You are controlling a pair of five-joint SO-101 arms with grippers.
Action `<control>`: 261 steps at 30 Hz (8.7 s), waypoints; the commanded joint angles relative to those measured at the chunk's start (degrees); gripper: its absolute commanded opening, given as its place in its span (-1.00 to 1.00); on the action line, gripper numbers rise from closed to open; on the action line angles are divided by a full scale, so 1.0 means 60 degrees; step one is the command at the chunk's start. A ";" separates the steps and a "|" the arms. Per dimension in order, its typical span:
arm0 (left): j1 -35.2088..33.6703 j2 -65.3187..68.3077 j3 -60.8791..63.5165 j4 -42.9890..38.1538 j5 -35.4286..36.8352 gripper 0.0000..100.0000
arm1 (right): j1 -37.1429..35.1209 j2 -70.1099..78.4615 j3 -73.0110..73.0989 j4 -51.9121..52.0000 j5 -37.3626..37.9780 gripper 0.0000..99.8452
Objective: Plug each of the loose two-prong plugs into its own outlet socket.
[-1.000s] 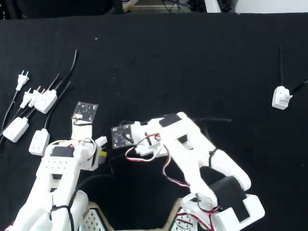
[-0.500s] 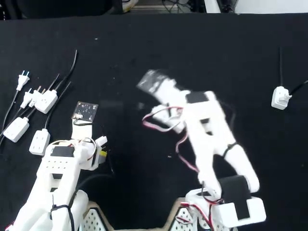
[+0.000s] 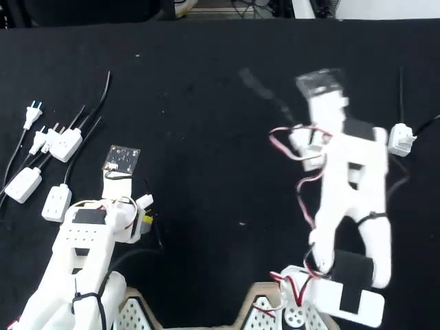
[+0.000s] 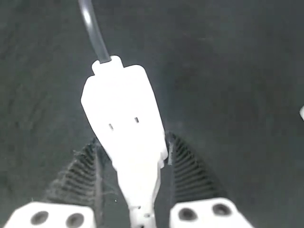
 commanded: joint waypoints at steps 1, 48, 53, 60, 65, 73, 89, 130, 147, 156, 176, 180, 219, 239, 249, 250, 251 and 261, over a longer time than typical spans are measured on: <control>0.0081 -0.0103 -0.0051 -0.0088 0.0015 -0.51 | 0.0703 0.0637 -0.1722 0.0733 -0.0967 -0.98; 0.0022 -0.0103 0.0081 -0.0059 -0.0015 -0.51 | 0.2740 1.3883 -1.9011 0.4982 -0.2755 -0.98; 0.0007 -0.0103 0.0081 -0.0059 -0.0015 -0.51 | 0.2740 1.4044 -1.9011 0.4630 -0.2755 -0.98; 0.0007 -0.0103 0.0095 -0.0073 -0.0015 -0.51 | 0.2696 1.4132 -1.9011 0.4557 -0.2755 -0.91; 0.0007 -0.0103 0.0095 -0.0073 -0.0015 -0.51 | 0.2491 1.4117 -1.9011 0.4542 -0.2725 -0.63; 0.0007 -0.0103 0.0095 -0.0073 -0.0029 -0.51 | 0.1846 1.4073 -1.9216 0.4527 -0.2681 -0.58; 0.0007 -0.0103 0.0095 -0.0059 -0.0029 -0.51 | 0.1861 1.2784 -1.9978 0.4542 -0.2681 -0.57; 0.0007 -0.0103 0.0095 -0.0073 -0.0029 -0.51 | -0.3311 -0.1326 -0.3978 0.2593 -0.3516 -0.58; 0.0007 -0.0103 0.0095 -0.0088 -0.0029 -0.51 | -0.5201 -0.2249 0.4842 -0.5729 -0.5568 -0.58; -0.0007 -0.0103 -0.0081 0.0000 -0.0029 -0.51 | -0.5993 -0.2249 0.6337 -0.7824 -0.5553 -0.58; -0.4549 0.0000 -0.5546 0.3634 -0.4220 -0.50 | -0.6183 -0.2293 0.6293 -0.7223 -0.4366 -0.58; -0.5414 0.0015 -0.5546 0.3634 -0.5451 -0.50 | -0.6183 -0.2249 0.6308 -0.7238 -0.4366 -0.58; -0.5297 0.6725 -0.7026 0.2212 -0.6066 -0.64 | -0.6183 -0.2234 0.6440 -0.7253 -0.4352 -0.58; -0.1077 0.6725 -0.9868 0.6755 -0.3194 -0.94 | -0.5963 -0.2308 0.6425 -0.7253 -0.4410 -0.58; 0.0256 0.6725 -0.8916 0.4864 -0.2154 -0.57 | -0.4850 -0.2278 0.6220 -0.7458 -0.5231 -0.58; 0.0212 0.6725 -0.8930 0.4821 -0.2081 -0.53 | -0.4864 -0.2264 0.6220 -0.7458 -0.5231 -0.58; 0.0168 0.6725 -0.9018 0.4821 -0.2066 -0.53 | -0.4879 -0.2264 0.6205 -0.7458 -0.5231 -0.58; -0.1546 0.6828 -0.9868 0.5187 -0.2125 -0.53 | -0.4894 -0.2249 0.6205 -0.7458 -0.5231 -0.58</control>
